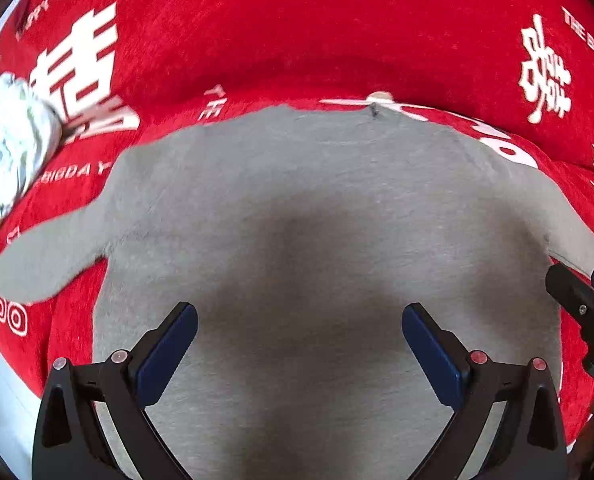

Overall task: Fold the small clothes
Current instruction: 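Move the right gripper out along the sleeve and grasp its cuff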

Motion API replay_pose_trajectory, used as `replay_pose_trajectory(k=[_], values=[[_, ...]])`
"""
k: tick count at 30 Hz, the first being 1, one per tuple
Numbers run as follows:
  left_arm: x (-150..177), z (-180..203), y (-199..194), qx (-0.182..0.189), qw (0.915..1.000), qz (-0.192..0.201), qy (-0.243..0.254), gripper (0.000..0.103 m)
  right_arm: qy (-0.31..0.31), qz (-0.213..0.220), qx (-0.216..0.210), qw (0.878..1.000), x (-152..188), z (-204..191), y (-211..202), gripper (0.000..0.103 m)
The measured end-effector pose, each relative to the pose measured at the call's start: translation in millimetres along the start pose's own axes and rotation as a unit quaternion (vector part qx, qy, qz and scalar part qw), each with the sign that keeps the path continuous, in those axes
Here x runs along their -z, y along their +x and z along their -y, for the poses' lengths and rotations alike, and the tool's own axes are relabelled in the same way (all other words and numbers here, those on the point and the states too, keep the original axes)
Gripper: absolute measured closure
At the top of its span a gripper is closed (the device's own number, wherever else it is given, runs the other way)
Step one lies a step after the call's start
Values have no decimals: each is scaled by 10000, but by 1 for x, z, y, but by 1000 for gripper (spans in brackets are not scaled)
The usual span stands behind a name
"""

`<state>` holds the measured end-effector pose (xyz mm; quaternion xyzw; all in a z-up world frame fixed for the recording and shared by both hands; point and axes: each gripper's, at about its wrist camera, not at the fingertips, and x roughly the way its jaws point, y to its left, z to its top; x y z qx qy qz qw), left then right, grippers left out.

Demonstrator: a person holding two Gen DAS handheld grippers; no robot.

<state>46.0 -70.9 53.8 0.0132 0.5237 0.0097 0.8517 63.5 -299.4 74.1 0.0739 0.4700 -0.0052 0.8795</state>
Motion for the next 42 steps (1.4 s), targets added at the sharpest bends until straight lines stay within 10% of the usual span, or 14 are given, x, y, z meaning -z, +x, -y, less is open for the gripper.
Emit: replay_pose_trajectory(k=[42], values=[[-21,195,-17,458,9897,200,1343,1,1322,174,1050,9855,9,221,-26,0]])
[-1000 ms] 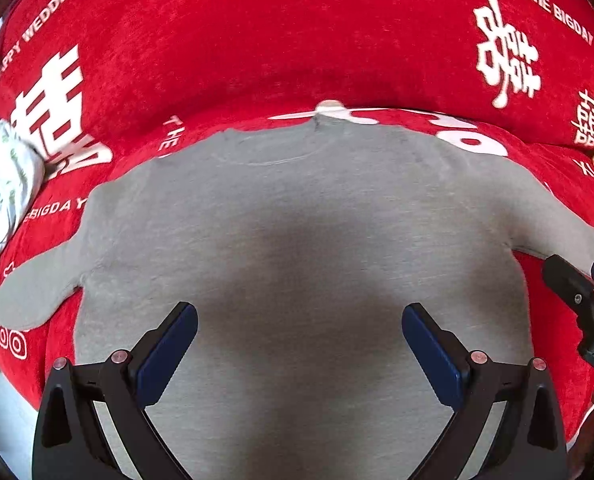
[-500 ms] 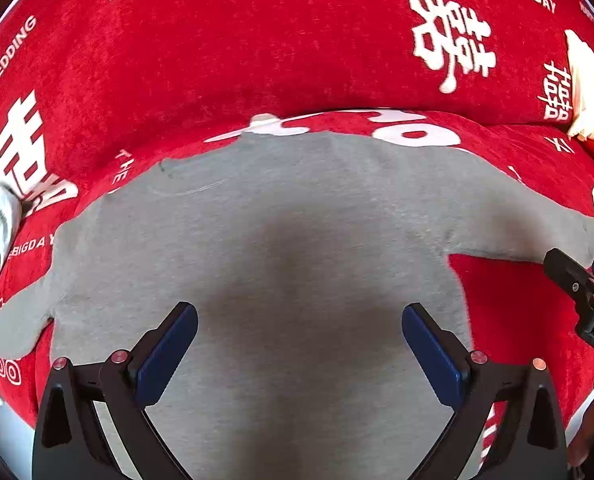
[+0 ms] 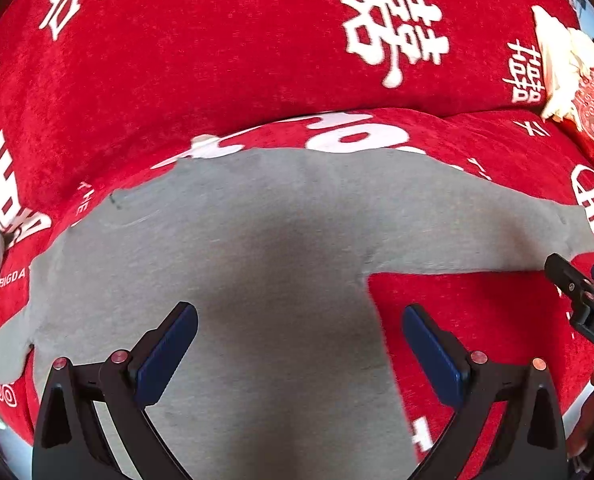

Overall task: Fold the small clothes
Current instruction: 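Move the right gripper out along the sleeve and grasp its cuff, then lift the sleeve cuff with the right gripper and carry it over the sweater body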

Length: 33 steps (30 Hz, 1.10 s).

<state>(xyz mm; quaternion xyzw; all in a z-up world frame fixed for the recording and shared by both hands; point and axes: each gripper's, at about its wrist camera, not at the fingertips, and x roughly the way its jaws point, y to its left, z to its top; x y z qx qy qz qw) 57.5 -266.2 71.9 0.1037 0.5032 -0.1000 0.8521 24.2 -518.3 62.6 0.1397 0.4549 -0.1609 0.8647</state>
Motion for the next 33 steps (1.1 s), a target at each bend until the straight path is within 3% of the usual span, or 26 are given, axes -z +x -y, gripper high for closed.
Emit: replay_pose_trajectory(k=[12,17,21,25,26,27,28,29,30,33], values=[[-7,43,12,97,9995,-55,279,1,420,-35,391,9983,-9,66,12,0],[-9,56,18,111,9993,-89,356,1,721,-126,361,9967,-15,93,26,0],[-8,60,24,115,9991,-142,370,1,953,-157,287,9949,-18,108,44,11],[-6,59,27,133,9992,-163,331,1,897,154,261,9955,-28,108,54,16],[-7,57,27,143,9993,-164,300,1,863,208,269,9957,-32,107,57,22],[-7,55,27,146,9994,-158,276,1,807,255,218,9962,-36,106,61,41],[-7,52,27,145,9995,-158,239,1,801,231,93,9965,-39,107,66,75],[-7,49,27,138,9996,-155,201,1,864,133,-56,9962,-42,109,73,91],[-7,46,27,136,9996,-153,170,1,1044,-33,-248,9942,-44,115,81,94],[-5,31,25,123,9998,-120,43,1,1303,132,-471,9903,-46,124,74,94]])
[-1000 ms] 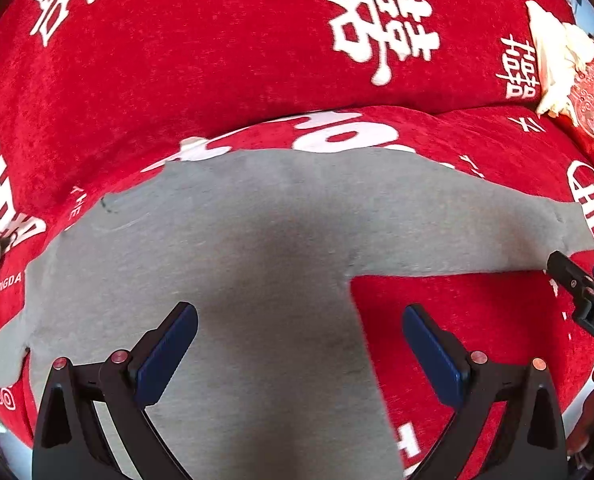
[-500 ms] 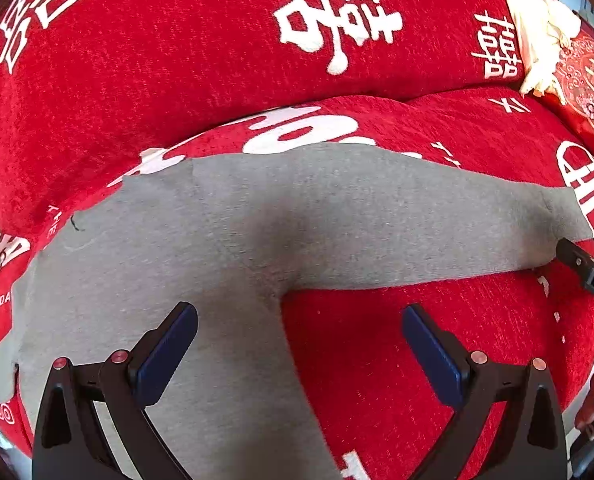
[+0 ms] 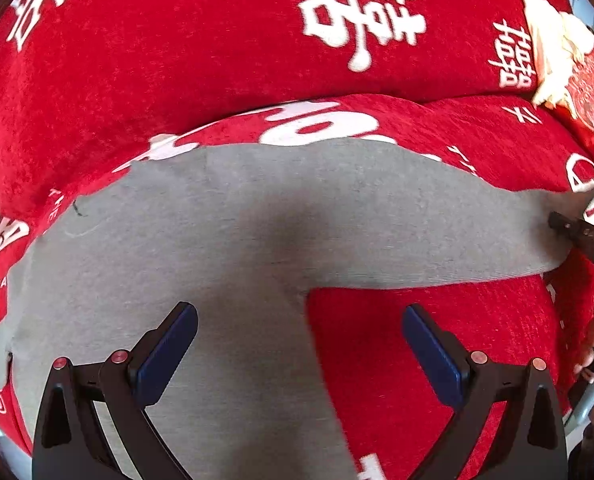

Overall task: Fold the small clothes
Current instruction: 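Lift the sleeve cuff with the right gripper and carry it over the sweater body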

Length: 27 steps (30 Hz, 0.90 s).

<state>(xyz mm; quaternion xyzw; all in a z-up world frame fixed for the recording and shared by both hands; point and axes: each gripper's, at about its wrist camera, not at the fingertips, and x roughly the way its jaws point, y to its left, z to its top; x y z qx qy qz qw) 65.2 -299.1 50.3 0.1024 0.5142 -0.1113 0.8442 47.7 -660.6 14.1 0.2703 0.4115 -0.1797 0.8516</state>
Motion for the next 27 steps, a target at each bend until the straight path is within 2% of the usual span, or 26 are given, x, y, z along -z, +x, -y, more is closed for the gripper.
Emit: replay_pose_trajectory(k=[3,6,9,13,19,27], values=[[4,-18,1,-40,9999,-9,-165,1,268,388,-247,9986,2,7,-22,94],[10,-37,8,-114,9991,-131,-379,1,299,530,-160,9980,2,3,-34,94],[18,-55,11,-142,9981,-214,-556,1,266,522,79,9983,-1,-5,-38,94],[26,-72,5,-112,9976,-181,-655,1,184,504,138,9985,-5,-16,-47,94],[38,-98,-10,18,9967,-41,-811,1,12,662,-26,9978,-8,-47,-78,94],[62,-138,-25,138,9947,94,-1010,1,40,623,-238,9978,-7,-89,-100,94]])
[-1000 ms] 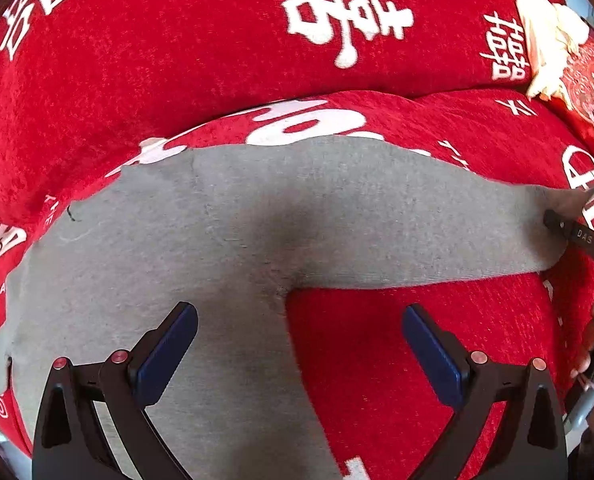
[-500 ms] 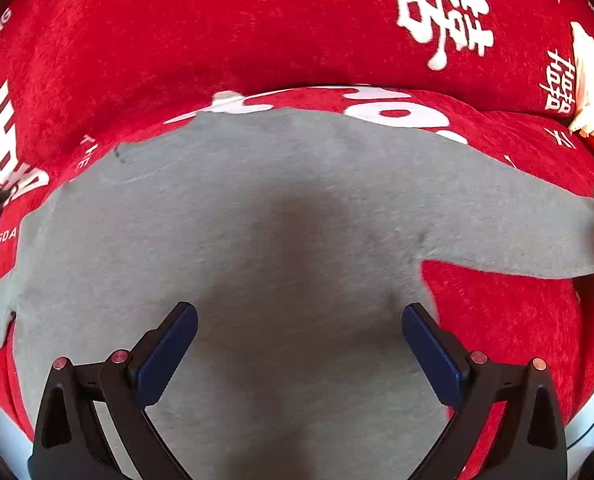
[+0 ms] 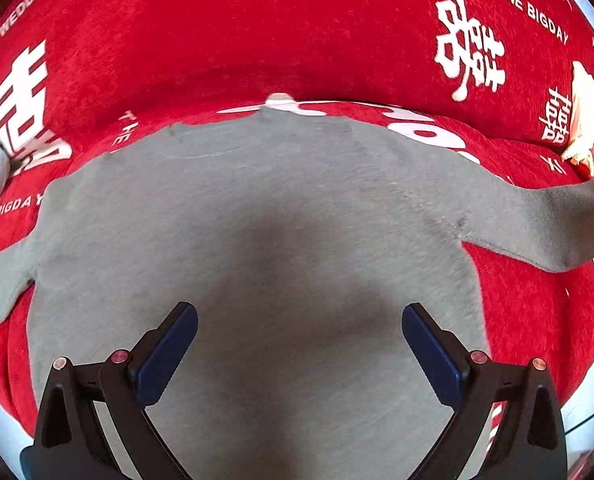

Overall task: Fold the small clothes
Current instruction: 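Lift the sleeve cuff with the right gripper and carry it over the sweater body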

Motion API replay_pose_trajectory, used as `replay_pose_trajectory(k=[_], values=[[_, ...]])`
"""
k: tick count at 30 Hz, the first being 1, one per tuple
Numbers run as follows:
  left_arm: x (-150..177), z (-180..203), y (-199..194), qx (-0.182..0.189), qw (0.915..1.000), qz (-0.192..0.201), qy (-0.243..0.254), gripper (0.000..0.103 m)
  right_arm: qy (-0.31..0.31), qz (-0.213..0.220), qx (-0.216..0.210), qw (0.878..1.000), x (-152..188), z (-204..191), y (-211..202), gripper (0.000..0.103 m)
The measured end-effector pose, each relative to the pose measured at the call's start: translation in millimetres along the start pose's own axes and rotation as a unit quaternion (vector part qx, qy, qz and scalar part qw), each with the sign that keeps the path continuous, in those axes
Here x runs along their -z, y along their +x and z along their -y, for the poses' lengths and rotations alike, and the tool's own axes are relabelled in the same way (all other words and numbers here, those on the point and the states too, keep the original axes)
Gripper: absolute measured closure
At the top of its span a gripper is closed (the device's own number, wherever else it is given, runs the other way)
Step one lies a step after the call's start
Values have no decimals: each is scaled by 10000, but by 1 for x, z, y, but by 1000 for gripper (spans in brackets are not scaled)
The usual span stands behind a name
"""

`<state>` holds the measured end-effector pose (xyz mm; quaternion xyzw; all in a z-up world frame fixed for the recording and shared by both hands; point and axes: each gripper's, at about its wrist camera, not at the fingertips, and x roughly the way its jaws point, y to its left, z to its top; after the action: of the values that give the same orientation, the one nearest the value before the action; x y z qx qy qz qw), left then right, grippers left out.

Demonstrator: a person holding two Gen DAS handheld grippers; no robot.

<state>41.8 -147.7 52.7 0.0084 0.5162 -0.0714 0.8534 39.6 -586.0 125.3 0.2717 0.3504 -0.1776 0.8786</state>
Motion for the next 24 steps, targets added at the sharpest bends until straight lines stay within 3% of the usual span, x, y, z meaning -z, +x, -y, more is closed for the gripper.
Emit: replay_pose_trajectory(k=[18,24], values=[[49,-115,-13,219,9979,9,-615,1,-250,-137,-353,9990,24,-128,-27,94],[66,-151,-7,227,9961,-74,-845,1,-631,-133,-422,9970,42,-186,-30,94]])
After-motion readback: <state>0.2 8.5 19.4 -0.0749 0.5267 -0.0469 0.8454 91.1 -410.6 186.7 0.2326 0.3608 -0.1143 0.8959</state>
